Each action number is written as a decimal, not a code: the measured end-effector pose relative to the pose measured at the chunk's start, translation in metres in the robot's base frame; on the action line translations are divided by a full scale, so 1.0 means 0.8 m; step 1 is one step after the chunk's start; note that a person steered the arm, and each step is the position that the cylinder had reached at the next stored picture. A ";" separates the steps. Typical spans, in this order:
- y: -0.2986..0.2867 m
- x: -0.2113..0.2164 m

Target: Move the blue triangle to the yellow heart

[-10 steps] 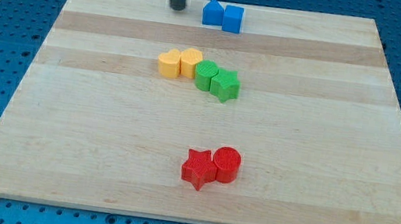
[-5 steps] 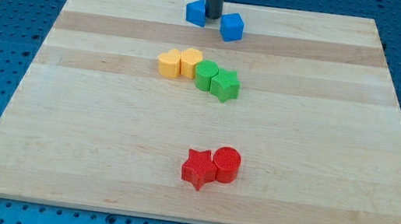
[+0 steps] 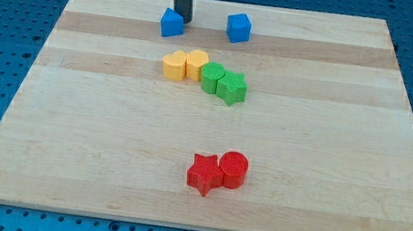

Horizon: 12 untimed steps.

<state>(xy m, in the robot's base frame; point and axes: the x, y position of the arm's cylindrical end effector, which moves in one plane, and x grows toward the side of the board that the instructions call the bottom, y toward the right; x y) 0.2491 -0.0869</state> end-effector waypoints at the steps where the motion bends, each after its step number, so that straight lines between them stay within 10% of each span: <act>1: -0.011 -0.008; 5: -0.063 0.091; 12: 0.009 0.081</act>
